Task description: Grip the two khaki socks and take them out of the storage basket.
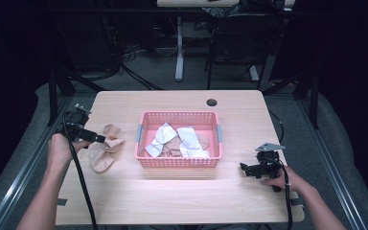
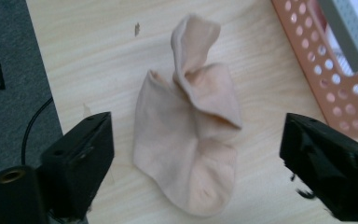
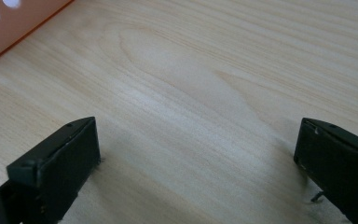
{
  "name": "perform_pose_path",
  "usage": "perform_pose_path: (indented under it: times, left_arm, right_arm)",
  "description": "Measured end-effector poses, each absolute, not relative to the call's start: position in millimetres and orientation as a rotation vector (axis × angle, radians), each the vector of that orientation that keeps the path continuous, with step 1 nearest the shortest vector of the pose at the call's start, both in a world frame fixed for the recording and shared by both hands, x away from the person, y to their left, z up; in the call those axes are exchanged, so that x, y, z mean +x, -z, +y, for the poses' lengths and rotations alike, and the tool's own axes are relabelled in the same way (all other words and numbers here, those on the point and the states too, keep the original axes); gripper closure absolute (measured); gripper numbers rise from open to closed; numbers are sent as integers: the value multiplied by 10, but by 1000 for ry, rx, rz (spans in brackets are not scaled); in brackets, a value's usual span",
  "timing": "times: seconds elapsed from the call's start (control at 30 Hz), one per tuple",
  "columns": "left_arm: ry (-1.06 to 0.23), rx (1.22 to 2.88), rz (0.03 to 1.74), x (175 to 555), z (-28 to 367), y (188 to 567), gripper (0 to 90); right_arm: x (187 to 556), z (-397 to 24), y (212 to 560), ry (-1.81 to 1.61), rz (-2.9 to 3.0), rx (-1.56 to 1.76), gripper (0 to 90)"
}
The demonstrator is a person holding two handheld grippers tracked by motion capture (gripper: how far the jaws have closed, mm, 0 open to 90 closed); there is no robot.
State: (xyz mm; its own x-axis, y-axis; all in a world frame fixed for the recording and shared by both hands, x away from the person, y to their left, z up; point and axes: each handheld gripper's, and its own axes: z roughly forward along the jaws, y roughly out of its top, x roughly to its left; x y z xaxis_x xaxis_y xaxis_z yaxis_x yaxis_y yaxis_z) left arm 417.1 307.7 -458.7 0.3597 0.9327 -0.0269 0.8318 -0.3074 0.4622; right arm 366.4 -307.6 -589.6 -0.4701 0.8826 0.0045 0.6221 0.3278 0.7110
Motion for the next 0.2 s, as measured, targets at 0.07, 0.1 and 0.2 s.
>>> perform_pose_path:
  times: [0.07, 0.1, 0.2]
  left_arm:
    - [-368, 2214, 1547, 4063, 3080, 4648, 47]
    - [-370, 2217, 1546, 4028, 3086, 4668, 34]
    - [-370, 2193, 1563, 3888, 3092, 4783, 7]
  right_arm:
    - [3665, -3076, 5896, -928, 2215, 1333, 0]
    - [3665, -3076, 5896, -927, 2214, 1332, 0]
    - [3665, -3076, 5896, -927, 2215, 1332, 0]
